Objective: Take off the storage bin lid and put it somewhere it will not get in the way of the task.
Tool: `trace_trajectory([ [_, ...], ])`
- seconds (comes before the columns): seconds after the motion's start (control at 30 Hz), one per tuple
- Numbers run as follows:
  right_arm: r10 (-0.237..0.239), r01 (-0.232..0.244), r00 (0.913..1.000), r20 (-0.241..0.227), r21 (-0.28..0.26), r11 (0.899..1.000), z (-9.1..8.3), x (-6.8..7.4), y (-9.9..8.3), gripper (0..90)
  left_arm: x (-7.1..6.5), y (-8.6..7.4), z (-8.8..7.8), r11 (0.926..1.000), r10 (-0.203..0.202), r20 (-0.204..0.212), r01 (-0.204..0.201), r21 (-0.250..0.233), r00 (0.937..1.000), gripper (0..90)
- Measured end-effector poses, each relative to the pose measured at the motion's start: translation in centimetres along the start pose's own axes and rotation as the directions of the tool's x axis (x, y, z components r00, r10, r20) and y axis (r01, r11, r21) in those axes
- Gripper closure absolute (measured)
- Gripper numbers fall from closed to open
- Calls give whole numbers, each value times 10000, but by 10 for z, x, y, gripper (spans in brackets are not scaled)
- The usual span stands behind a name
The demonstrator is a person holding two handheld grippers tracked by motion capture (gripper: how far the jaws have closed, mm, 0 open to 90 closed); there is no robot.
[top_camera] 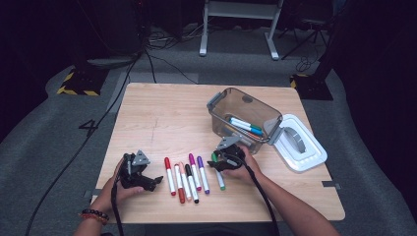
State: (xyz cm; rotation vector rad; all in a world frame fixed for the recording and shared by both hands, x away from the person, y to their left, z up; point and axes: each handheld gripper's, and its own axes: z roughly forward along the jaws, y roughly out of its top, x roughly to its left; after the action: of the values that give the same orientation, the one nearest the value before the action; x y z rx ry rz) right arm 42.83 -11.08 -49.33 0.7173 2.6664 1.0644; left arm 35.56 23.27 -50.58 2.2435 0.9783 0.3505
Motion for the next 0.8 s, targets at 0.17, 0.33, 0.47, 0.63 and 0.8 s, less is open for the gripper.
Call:
trace_trajectory([
  [0.17,-145,145,9999,62,86,9999,-7,-5,-6,564,0,0,0,10000,-3,-5,3,-1,10000,5],
  [0.33,-193,193,9998,-43,134,9997,-13,-5,-13,454,0,0,0,10000,-30,-18,30,17,10000,5],
  [0.47,-399,400,9991,-171,79,9992,-20,0,-20,548,0,0,0,10000,-30,-23,30,16,10000,5],
  [0.63,-259,259,9997,-24,-11,9997,-22,-2,-22,708,0,0,0,10000,-23,-45,23,15,10000,5],
  [0.8,-309,309,9995,31,-23,9995,-23,-7,-22,748,0,0,0,10000,-29,-54,29,14,10000,5],
])
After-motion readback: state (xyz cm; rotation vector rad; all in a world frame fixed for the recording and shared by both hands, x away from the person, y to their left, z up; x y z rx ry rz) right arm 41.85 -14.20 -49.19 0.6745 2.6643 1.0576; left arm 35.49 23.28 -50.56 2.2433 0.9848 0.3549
